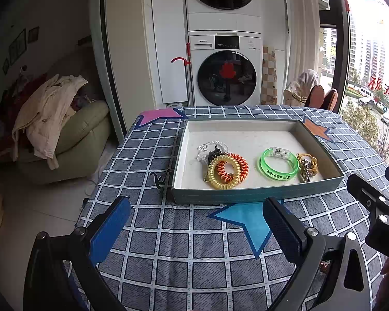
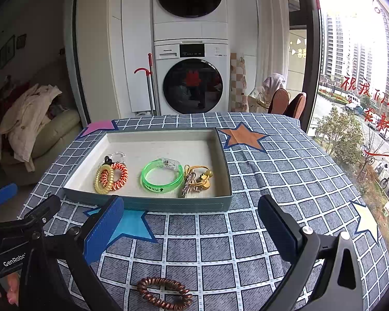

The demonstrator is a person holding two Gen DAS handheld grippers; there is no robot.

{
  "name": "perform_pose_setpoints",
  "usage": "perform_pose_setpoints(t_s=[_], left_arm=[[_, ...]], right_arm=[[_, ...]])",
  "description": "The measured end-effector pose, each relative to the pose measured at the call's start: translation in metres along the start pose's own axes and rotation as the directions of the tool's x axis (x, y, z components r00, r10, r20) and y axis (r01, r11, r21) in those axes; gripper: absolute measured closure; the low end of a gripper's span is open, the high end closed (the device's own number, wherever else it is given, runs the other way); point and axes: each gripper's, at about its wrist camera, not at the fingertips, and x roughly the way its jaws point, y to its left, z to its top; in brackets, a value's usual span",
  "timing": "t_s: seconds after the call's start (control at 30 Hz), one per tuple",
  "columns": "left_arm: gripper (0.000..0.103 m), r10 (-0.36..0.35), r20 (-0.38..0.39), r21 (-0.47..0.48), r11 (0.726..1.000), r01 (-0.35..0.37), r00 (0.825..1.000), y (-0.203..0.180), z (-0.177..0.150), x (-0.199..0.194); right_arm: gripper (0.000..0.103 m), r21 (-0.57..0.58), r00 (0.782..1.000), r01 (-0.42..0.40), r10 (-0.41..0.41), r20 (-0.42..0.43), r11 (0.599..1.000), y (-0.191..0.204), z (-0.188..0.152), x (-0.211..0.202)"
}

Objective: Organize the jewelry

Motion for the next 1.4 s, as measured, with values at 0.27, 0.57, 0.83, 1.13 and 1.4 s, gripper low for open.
perform_pose_setpoints(t_s=[0.27,0.57,0.83,1.13,1.4], left_arm=[[0.0,0.002,-0.001,-0.003,1.0,-0.002,1.0,0.0011,0.0007,-0.0002],[0.0,0.003,0.001,0.0,1.0,-0.003,1.0,0.0004,0.0015,-0.0014],[0.0,0.003,-0.001,0.002,1.0,-0.003,1.0,-0.0007,0.0023,-0.0018],[0.0,0.001,-0.001,0.002,1.0,-0.001,1.0,-0.0009,0.0021,-0.0021],[0.0,0.003,-0.005,0.001,1.0,-0.003,1.0,-0.0005,0.0029,-0.0032]], right_arm=[[0.0,0.0,1.0,0.0,0.0,0.002,1.0,0.0004,0.0003,-0.0012],[0.0,0.001,1.0,-0.002,0.002,0.004,1.0,0.001,0.0002,-0.002],[0.0,0.003,1.0,-0.001,0.001,0.007,1.0,0.0015,0.0004,-0.0043],[0.0,0.001,1.0,-0.002,0.002,0.009,1.0,0.0024,0.0007,-0.0053],[0.0,0.002,1.0,-0.002,0.002,0.009,1.0,0.0027,0.0007,-0.0056]])
